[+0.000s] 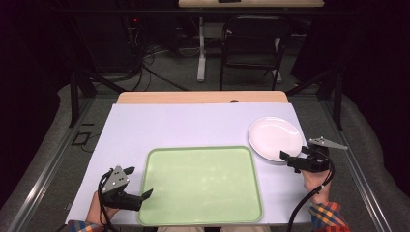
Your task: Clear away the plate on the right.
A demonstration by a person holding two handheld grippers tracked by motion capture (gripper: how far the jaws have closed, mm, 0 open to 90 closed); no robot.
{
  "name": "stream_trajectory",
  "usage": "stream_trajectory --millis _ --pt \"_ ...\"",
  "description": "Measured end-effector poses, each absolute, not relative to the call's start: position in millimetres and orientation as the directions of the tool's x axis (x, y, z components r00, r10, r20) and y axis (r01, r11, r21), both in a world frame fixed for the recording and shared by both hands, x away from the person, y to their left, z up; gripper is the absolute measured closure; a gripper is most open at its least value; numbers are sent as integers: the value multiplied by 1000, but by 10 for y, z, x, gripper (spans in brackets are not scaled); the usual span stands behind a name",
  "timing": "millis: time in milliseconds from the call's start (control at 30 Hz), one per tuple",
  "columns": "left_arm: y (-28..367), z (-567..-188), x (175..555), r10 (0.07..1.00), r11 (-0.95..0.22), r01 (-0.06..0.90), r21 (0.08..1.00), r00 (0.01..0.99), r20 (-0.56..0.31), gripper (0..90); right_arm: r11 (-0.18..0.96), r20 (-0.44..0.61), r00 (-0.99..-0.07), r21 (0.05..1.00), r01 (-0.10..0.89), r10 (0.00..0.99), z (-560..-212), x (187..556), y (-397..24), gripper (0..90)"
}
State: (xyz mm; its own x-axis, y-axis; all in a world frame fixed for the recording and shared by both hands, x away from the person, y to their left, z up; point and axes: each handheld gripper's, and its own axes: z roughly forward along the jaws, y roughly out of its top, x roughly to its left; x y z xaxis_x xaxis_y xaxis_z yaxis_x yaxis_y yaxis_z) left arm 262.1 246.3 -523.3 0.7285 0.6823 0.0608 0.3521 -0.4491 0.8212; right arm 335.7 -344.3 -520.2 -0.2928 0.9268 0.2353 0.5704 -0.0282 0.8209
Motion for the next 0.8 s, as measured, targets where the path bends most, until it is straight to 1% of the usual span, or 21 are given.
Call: stream_trajectory --millis 300,467,633,800 --pt "2461 -5233 2619 683 -447 351 823 728 61 15 -91 284 -247 806 584 927 -5240 3455 -3517 0" --pt "2464 -5232 2624 680 -449 353 821 731 58 15 -152 342 -212 782 605 916 -5307 3527 -3562 0" --pt "2470 -5232 2624 684 -441 355 824 728 53 15 -194 373 -178 766 613 911 -5354 3585 -3601 0" --pt "2469 -5233 2623 682 -445 354 823 730 55 15 -211 383 -157 756 620 910 -5393 3616 -3611 29"
